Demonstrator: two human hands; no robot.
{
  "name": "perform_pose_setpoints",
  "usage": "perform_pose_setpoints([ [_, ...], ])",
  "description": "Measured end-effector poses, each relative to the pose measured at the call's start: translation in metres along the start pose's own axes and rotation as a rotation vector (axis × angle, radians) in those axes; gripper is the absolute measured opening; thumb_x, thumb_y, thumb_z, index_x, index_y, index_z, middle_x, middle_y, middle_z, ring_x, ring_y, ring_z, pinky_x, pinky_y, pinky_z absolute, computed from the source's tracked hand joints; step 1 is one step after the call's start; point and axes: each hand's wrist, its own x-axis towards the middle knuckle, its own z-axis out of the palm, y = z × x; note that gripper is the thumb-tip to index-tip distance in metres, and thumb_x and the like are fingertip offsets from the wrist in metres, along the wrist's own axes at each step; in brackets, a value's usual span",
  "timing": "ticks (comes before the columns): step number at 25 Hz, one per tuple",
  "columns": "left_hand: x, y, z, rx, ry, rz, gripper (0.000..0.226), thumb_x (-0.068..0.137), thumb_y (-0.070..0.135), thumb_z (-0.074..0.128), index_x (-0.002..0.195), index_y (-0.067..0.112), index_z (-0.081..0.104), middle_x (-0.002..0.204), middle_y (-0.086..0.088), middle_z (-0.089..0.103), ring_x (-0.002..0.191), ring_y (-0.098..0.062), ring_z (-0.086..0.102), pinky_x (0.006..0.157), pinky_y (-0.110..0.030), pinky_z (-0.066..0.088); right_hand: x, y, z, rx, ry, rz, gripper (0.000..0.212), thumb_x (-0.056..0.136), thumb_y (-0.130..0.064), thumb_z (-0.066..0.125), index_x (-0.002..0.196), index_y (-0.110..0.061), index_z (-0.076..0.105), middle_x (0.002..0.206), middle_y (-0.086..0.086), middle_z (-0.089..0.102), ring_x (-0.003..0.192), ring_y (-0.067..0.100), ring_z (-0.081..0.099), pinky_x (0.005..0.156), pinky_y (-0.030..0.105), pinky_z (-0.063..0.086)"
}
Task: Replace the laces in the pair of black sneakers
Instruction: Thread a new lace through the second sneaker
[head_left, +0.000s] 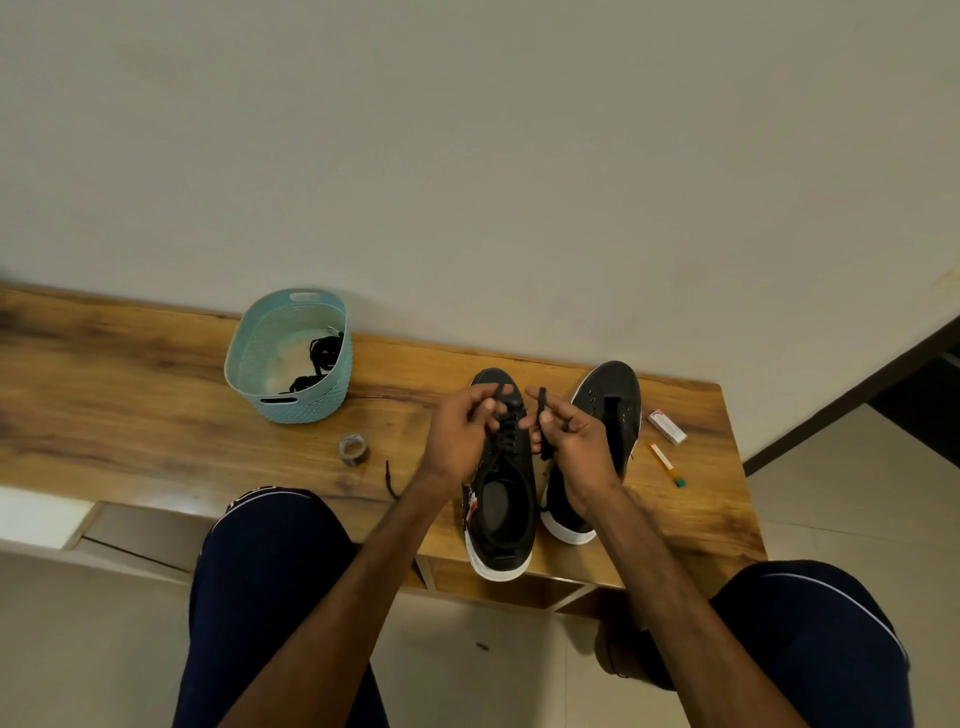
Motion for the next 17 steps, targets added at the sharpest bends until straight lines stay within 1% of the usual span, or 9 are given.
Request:
perform_pose_setpoints([
  [2,-0.003,0.000,-0.001,0.207,-0.006,0.107,0.022,0.095,0.004,0.060,0.115,0.010,0.065,0.090,0.001,0.070,0.070,-0.003,0.064,0.067,-0.015,0.052,0.000,0.001,0.005,0.016,0.076,-0.005,0.018,0.098,0.002,0.053,0.110,-0.007,0.062,0.082,0.010,0.073,0.064,0.012,0.059,0.066,0.027,0.049],
  [4,-0.004,0.000,-0.004,0.274,0.017,0.144,0.019,0.090,0.007,0.067,0.106,0.015,0.060,0.088,0.001,0.073,0.072,-0.004,0.069,0.066,-0.020,0.056,0.001,0.005,0.008,0.018,0.131,0.002,0.013,0.096,0.002,0.058,0.098,-0.011,0.059,0.087,0.017,0.073,0.068,0.017,0.059,0.070,0.031,0.049],
  [6,-0.003,-0.001,-0.006,0.312,0.025,0.158,0.022,0.088,0.009,0.070,0.105,0.017,0.059,0.091,0.003,0.074,0.079,-0.002,0.070,0.070,-0.021,0.057,0.003,0.009,0.008,0.015,0.150,0.002,0.010,0.094,-0.001,0.062,0.098,-0.009,0.061,0.090,0.021,0.073,0.069,0.017,0.062,0.069,0.029,0.050],
  [8,-0.005,0.002,-0.003,0.320,0.038,0.174,0.016,0.087,0.009,0.072,0.100,0.018,0.067,0.089,0.007,0.073,0.080,0.003,0.068,0.072,-0.015,0.055,0.004,0.010,0.010,0.012,0.163,0.003,0.009,0.092,-0.001,0.065,0.100,-0.005,0.066,0.083,0.014,0.074,0.067,0.014,0.063,0.065,0.025,0.052],
  [10,-0.006,0.003,0.002,0.290,0.050,0.164,0.011,0.084,0.010,0.075,0.090,0.018,0.072,0.085,0.011,0.071,0.076,0.003,0.066,0.069,-0.013,0.052,0.003,0.009,0.014,0.006,0.171,0.002,0.011,0.091,0.002,0.064,0.100,-0.002,0.069,0.080,0.007,0.073,0.066,0.009,0.063,0.062,0.021,0.052],
  [12,-0.006,0.003,0.006,0.264,0.082,0.141,0.011,0.082,0.013,0.077,0.087,0.021,0.071,0.085,0.009,0.070,0.074,0.001,0.065,0.066,-0.014,0.051,0.001,0.009,0.016,0.004,0.138,0.006,0.014,0.093,0.001,0.061,0.103,-0.001,0.071,0.086,0.008,0.072,0.068,0.007,0.062,0.063,0.020,0.053],
  [13,-0.006,0.004,0.007,0.233,0.097,0.119,0.014,0.081,0.013,0.078,0.088,0.021,0.069,0.084,0.008,0.069,0.073,0.001,0.064,0.064,-0.013,0.050,-0.001,0.008,0.016,0.005,0.106,0.007,0.016,0.095,0.000,0.059,0.105,-0.002,0.072,0.087,0.009,0.072,0.068,0.007,0.061,0.065,0.020,0.053],
  [15,-0.005,0.007,0.005,0.170,0.111,0.077,0.023,0.082,0.011,0.077,0.101,0.019,0.066,0.080,0.005,0.069,0.069,0.001,0.065,0.059,-0.011,0.049,-0.003,0.006,0.016,0.017,0.031,0.010,0.020,0.099,-0.002,0.053,0.108,-0.003,0.071,0.087,0.009,0.070,0.070,0.008,0.059,0.068,0.021,0.054],
  [17,-0.004,0.007,0.001,0.153,0.095,0.045,0.027,0.084,0.013,0.076,0.110,0.018,0.066,0.081,0.002,0.069,0.069,-0.003,0.066,0.056,-0.011,0.049,-0.005,0.003,0.014,0.014,-0.042,-0.012,0.022,0.100,-0.002,0.052,0.111,-0.003,0.070,0.088,0.007,0.071,0.074,0.009,0.064,0.070,0.020,0.055],
])
